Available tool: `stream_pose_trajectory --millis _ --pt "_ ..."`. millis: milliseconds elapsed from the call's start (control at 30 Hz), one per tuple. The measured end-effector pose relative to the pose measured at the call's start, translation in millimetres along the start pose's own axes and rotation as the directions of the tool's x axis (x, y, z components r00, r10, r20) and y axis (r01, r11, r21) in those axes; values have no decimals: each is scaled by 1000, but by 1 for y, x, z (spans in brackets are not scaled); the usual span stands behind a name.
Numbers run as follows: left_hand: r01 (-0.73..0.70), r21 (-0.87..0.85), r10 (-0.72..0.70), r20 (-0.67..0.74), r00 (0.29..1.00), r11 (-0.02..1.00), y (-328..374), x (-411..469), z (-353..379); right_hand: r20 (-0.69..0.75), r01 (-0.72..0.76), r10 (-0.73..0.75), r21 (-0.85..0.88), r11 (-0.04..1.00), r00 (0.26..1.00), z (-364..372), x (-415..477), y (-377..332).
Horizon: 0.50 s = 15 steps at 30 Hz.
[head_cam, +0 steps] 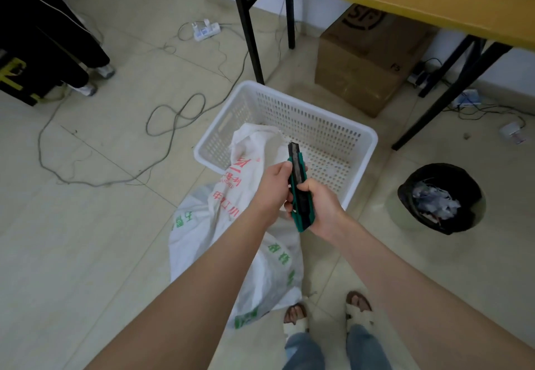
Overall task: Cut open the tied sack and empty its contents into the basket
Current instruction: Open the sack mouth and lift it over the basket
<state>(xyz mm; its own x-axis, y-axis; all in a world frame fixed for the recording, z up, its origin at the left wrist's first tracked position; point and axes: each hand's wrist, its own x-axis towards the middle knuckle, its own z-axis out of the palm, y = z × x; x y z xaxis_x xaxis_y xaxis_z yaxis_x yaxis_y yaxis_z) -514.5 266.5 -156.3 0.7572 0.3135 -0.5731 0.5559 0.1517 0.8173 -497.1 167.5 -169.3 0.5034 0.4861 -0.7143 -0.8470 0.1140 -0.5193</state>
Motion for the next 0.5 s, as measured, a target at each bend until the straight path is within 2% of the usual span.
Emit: stream_pose_trajectory --millis 100,500 --pt "10 -8 -10 -15 1000 1000 -3 -2 -7 16 -16 15 68 998 1000 5 -3 8" --pt "9 25 -7 -69 998 1000 -29 -6 0 32 11 -13 59 998 999 -7 -10 28"
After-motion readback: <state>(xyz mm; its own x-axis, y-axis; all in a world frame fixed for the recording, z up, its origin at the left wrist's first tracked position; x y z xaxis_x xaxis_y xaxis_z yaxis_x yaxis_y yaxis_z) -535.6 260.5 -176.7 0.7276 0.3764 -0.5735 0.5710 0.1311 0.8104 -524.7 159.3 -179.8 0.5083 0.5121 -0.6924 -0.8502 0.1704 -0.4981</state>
